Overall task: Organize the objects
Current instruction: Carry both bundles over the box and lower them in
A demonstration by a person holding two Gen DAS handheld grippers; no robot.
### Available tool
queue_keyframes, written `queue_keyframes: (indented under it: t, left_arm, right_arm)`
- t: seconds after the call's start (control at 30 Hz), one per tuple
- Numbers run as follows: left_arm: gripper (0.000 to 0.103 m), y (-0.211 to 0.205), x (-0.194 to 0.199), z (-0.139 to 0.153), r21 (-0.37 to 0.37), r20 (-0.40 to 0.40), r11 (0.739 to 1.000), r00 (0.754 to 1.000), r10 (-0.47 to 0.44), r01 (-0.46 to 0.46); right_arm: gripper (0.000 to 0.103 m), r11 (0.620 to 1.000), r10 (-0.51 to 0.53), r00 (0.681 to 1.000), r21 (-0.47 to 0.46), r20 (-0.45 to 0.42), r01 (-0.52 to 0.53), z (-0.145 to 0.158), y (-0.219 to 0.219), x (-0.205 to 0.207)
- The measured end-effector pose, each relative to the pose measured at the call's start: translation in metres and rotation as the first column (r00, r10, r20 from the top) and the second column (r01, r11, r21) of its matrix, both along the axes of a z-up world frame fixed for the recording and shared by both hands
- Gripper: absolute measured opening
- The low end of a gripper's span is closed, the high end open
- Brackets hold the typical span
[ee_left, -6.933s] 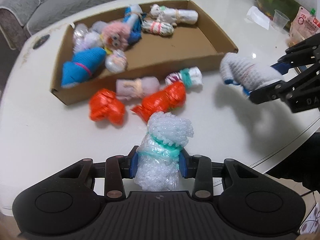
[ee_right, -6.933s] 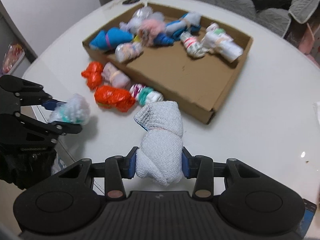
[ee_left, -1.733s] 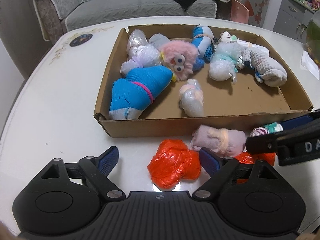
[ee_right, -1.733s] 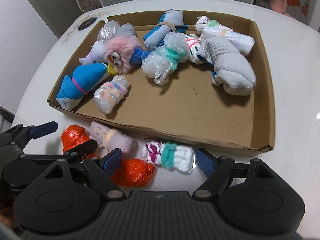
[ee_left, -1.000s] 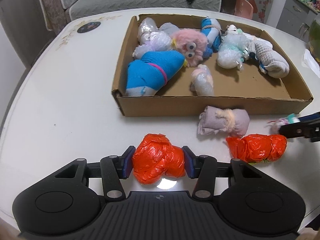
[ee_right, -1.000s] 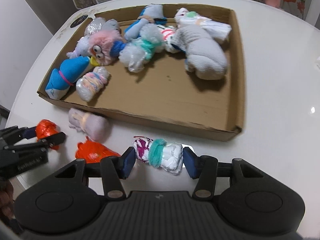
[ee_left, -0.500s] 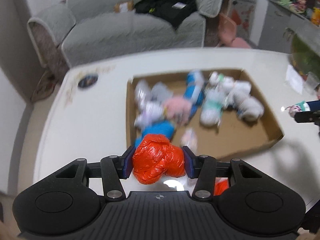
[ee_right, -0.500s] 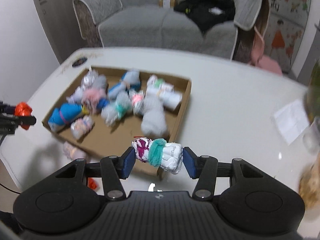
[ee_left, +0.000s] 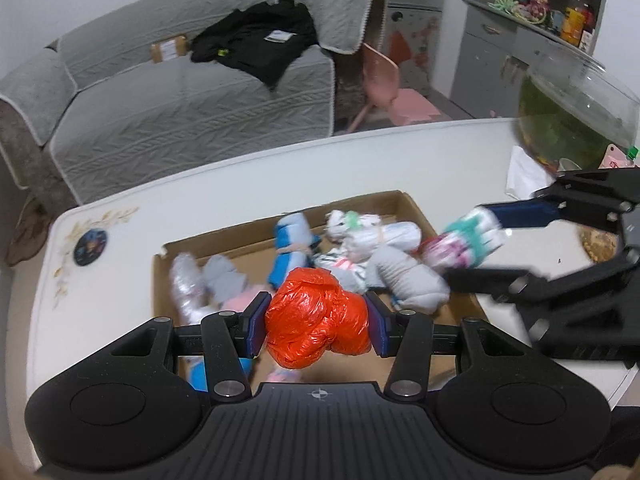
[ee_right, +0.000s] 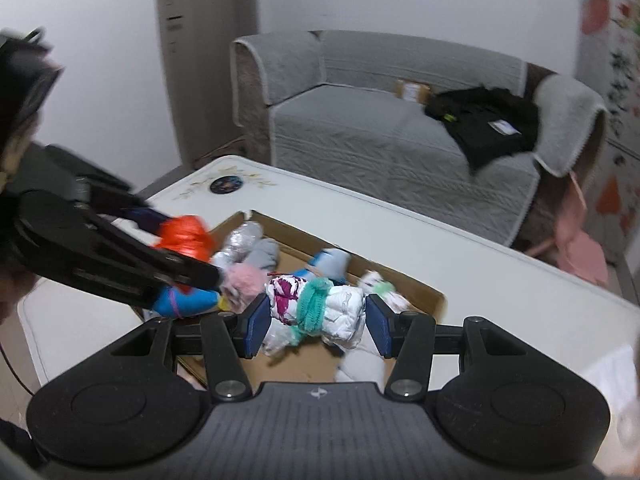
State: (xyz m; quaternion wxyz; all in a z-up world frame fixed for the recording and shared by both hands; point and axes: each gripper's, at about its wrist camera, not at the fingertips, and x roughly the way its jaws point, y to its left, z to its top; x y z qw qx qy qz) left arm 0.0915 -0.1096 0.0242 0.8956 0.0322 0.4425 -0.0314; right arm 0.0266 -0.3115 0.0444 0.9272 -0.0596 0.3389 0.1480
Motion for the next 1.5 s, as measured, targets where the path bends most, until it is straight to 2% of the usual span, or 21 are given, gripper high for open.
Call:
queue_keyframes:
  t: [0.23,0.47,0.67,0.83,1.1,1.27,1.5]
  left_arm:
    - [0.056,-0.002,0.007,-0.042,-0.018,-0.070,1.000,0.997,-0.012,0.011]
    - [0.056,0.009,0.005,-0.092,-0.102,-0.171,0.995,0.985,0.001,-0.019]
    - [0.056,0.013,0.003,-0.113,-0.058,-0.204,0.998,0.979,0.011,-0.023]
    - [0.056,0.017,0.002,-0.121,0.050,-0.196,0.999,0.980,0.019,-0.009]
    - [0.056,0.016,0.003,-0.126,0.111,-0.155,0.993,0.988,-0.008,0.025]
    - [0.056,0.019,0.013,-0.129,0.080,-0.139,0.997,0.990,0.024,-0.013]
    - [0.056,0.027,0.026,-0.131,0.017,-0.125,0.994,0.986,0.112,-0.111]
  right_arm:
    - [0.048,0.998,0.036,0.997,-0.041,-0.072,-0.039,-0.024,0.002,0.011]
    - [0.048,0.996,0.043,0.991,-0.067,-0.125,-0.052,-0.037,0.005,0.009]
    - [0.048,0.995,0.052,0.986,-0.075,-0.161,-0.065,-0.046,0.011,0.012]
    - [0.048,0.994,0.068,0.981,-0.071,-0.183,-0.082,-0.053,0.016,0.017]
    - [0.048,0.985,0.124,0.964,-0.088,-0.237,-0.149,-0.072,0.035,0.023]
    - [0.048,0.968,0.191,0.951,-0.113,-0.245,-0.224,-0.080,0.037,0.025]
    - [0.049,0.964,0.201,0.951,-0.126,-0.235,-0.235,-0.085,0.028,0.029]
